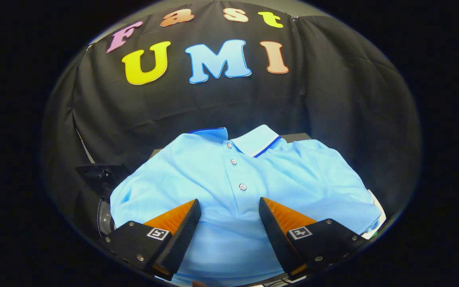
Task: Put the clothes into the washing machine and then close the washing machine lid.
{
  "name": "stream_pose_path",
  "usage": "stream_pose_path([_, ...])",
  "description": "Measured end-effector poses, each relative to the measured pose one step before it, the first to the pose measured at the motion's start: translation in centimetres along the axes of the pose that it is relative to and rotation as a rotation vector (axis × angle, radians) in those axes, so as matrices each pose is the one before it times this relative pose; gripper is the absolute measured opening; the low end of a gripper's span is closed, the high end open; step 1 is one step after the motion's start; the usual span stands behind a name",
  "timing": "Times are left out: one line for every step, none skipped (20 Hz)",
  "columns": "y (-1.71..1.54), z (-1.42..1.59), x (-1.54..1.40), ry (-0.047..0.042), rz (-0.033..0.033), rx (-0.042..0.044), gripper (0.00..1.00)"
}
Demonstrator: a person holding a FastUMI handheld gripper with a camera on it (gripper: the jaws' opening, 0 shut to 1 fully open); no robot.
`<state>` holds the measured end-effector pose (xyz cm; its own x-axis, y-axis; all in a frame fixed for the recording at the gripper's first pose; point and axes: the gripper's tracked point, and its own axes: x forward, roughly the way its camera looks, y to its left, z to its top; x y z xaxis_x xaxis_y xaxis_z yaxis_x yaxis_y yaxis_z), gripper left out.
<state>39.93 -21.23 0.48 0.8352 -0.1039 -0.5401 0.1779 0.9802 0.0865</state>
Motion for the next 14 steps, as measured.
stream_pose_path([0.409, -0.104, 0.182, -0.00156, -0.00183, -0.02497, 0.91])
stream_pose_path([-0.105, 0.095, 0.012, -0.00357, -0.0073, 0.00574, 0.91])
stream_pose_path([-0.301, -0.013, 0.091, -0.00451, -0.01506, 0.01799, 0.9])
stream_pose_path([-0.12, 0.003, -0.059, -0.00019, -0.00805, 0.01512, 0.88])
stream_pose_path([0.12, -0.116, 0.225, 0.00719, -0.00374, -0.00096, 0.8])
stream_pose_path([0.408, -0.053, 0.009, 0.01264, 0.01623, -0.00485, 0.61])
stream_pose_path([0.587, -0.061, -0.088, 0.01393, 0.0268, -0.0282, 0.42])
stream_pose_path([0.26, -0.086, -0.016, 0.01497, 0.01542, -0.04644, 0.13])
stream_pose_path([0.273, -0.138, -0.252, 0.01597, 0.00336, -0.03494, 0.11])
stream_pose_path([-0.149, 0.048, -0.094, 0.00069, -0.00912, -0.01773, 0.07])
stream_pose_path([-0.374, 0.039, 0.041, -0.00257, -0.01505, 0.00687, 0.05])
stream_pose_path([-0.189, 0.166, -0.005, -0.00214, -0.01973, 0.03469, 0.02])
stream_pose_path([-0.1, 0.014, -0.137, -0.00329, -0.01623, 0.04065, 0.01])
stream_pose_path([0.014, -0.116, -0.159, -0.00613, -0.01027, 0.02465, 0.01])
